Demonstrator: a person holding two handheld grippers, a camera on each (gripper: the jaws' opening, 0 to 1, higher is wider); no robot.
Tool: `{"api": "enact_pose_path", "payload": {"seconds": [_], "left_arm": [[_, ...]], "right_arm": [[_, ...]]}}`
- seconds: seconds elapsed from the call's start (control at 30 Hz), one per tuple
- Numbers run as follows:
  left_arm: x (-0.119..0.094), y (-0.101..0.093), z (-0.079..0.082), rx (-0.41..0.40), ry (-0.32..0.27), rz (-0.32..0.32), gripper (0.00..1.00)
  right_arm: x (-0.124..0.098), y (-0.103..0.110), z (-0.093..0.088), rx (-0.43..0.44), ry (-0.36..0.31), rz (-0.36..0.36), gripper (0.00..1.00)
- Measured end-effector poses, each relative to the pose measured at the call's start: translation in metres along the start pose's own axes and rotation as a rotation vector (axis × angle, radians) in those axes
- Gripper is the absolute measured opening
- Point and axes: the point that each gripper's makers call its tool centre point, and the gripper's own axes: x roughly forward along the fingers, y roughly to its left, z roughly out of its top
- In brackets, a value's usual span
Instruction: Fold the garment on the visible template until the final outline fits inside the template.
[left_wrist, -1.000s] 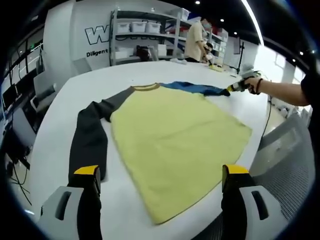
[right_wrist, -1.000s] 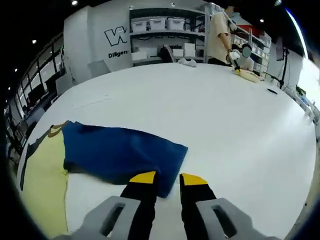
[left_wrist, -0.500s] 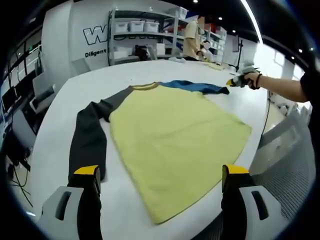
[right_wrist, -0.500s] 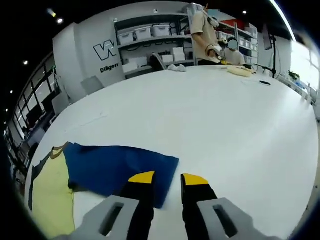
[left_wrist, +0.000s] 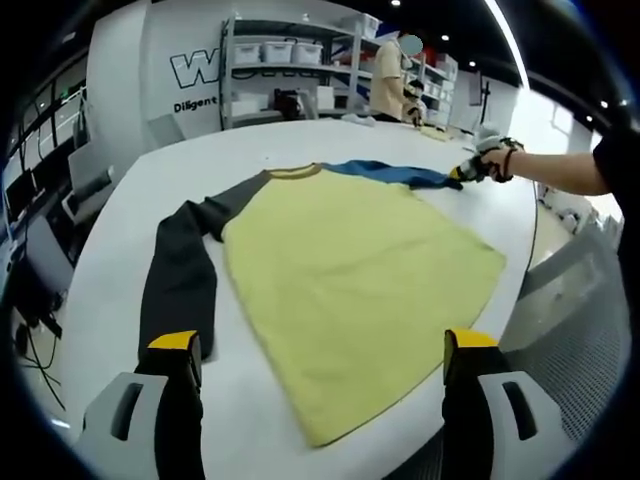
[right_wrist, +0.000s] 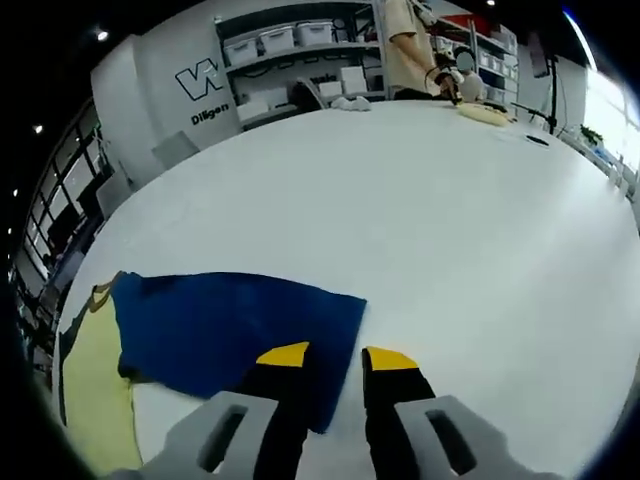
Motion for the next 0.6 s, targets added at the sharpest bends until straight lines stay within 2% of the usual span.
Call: {"api": "enact_pose_path", "payload": {"seconds": [0.07,0.17,0.3,0.43,0.6], "left_arm": [[0.001,0.0,-0.001,-0.001,0.006,0.0,0.96],[0.001,0.001,-0.002,-0.002,0.01,0.002,0.96],[0.001,0.001,-0.002,-0.004,0.008,0.002,0.95],[0.001,0.001,-0.003,-0.005,0.012,0.002,0.95],[0.002,0.001,-0.004,-0.004,0.016,0.003,0.95]], "right_arm": [[0.0,0.004,0.0,0.001,-0.002,0.003,0.09],[0.005,-0.001,0.002,-0.094,0.014,-0.034,0.0],[0.002,0.003,0.003,-0.118,0.004,-0.029,0.0],[0.002,-0.004,0.021,-0.166,-0.055,-0.063,0.0],[0.001,-0.013,0.036,-0.2,-0.07,-0.078,0.0]]}}
